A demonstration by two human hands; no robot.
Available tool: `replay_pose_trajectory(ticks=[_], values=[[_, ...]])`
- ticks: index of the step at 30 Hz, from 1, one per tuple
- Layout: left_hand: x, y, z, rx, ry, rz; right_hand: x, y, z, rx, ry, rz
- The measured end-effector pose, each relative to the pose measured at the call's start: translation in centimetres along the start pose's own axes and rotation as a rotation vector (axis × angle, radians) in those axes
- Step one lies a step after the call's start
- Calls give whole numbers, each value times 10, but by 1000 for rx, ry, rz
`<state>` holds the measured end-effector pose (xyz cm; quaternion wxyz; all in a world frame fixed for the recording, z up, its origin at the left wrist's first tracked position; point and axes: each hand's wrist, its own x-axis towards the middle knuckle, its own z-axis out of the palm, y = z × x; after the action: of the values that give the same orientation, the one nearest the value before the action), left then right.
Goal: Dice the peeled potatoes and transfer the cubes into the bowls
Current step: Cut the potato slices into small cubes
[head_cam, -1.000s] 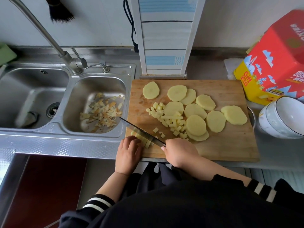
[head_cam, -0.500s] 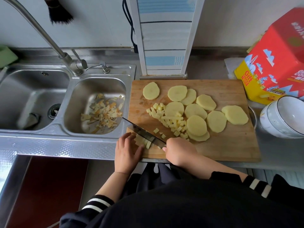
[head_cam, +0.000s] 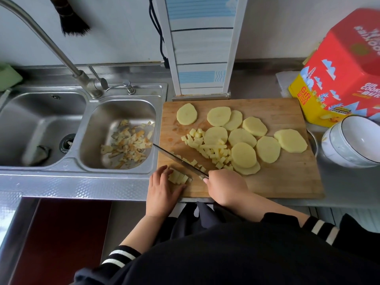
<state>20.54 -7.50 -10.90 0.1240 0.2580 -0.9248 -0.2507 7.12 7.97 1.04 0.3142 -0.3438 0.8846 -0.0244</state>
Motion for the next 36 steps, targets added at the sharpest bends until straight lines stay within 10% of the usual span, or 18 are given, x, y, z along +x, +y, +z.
replay_pose_trajectory(ticks=[36], values=[[-10, -1, -1, -70, 40, -77, -1, -5, 1, 82, -23, 44]])
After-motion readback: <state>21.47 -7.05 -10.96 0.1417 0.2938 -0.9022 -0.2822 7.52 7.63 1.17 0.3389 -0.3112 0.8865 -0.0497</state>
